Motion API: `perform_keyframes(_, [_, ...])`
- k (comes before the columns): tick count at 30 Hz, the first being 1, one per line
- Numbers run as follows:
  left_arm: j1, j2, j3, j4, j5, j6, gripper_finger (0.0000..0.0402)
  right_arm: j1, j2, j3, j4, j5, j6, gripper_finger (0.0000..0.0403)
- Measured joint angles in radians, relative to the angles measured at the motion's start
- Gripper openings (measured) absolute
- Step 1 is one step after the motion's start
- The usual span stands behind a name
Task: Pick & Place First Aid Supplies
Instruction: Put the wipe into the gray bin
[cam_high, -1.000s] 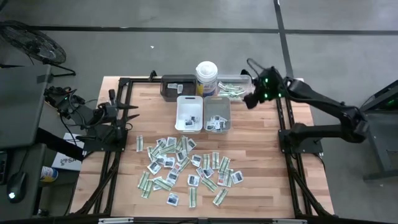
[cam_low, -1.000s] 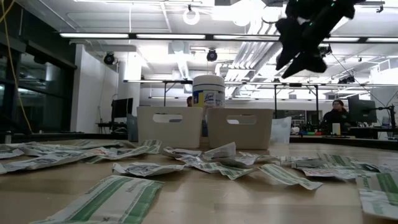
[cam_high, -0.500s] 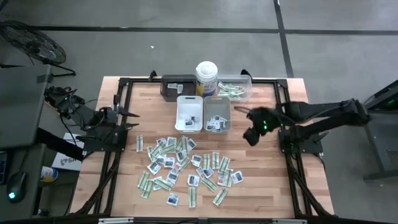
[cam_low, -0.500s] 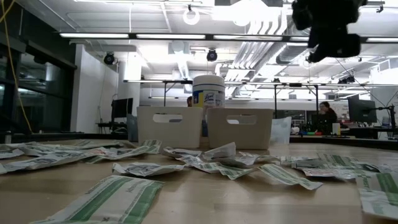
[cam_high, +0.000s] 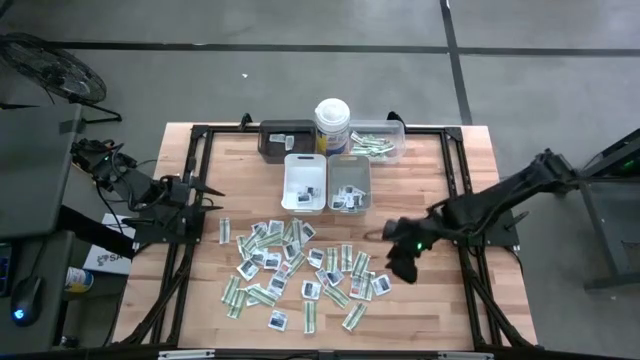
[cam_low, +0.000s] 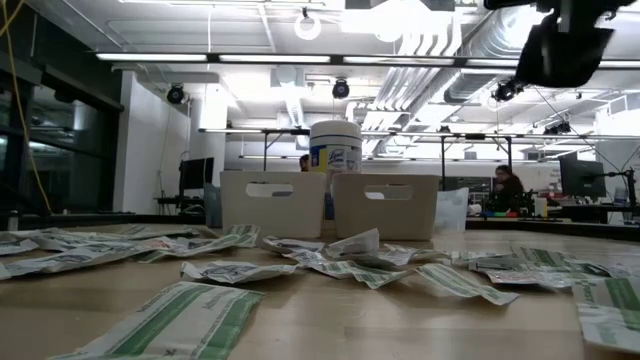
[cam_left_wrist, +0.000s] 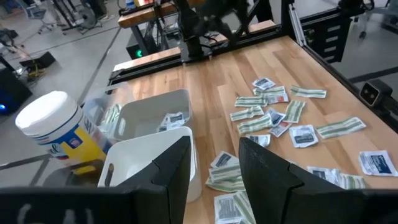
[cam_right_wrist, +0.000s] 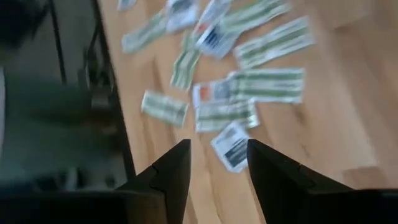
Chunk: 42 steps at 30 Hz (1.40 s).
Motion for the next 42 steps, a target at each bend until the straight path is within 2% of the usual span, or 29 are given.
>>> perform_keyframes(9, [0.0, 0.0, 0.0, 0.021, 0.003, -0.048, 0.0133, 0.115, 0.234, 0.0, 0.107, -0.072, -0.286, 0.014])
perform_keyframes(14, [0.0, 0.0, 0.0, 0.019, -0.011, -0.078, 0.0133, 0.151, 0.334, 0.0, 0.099, 0.013, -0.389, 0.014])
perform_keyframes(17, [0.0, 0.0, 0.0, 0.019, -0.031, -0.102, 0.0133, 0.159, 0.359, 0.0, 0.085, 0.076, -0.416, 0.0142])
perform_keyframes(22, [0.0, 0.0, 0.0, 0.019, -0.039, -0.127, 0.0133, 0.176, 0.375, 0.0, 0.075, 0.082, -0.465, 0.0157])
perform_keyframes(28, [0.0, 0.0, 0.0, 0.019, -0.042, -0.137, 0.0133, 0.191, 0.375, 0.0, 0.077, 0.132, -0.513, 0.0204])
perform_keyframes(33, [0.0, 0.0, 0.0, 0.019, -0.064, -0.14, 0.0133, 0.192, 0.396, 0.0, 0.078, 0.128, -0.531, 0.024])
perform_keyframes(42, [0.0, 0.0, 0.0, 0.019, -0.068, -0.14, 0.0133, 0.217, 0.483, -0.002, 0.088, 0.152, -0.53, 0.0247])
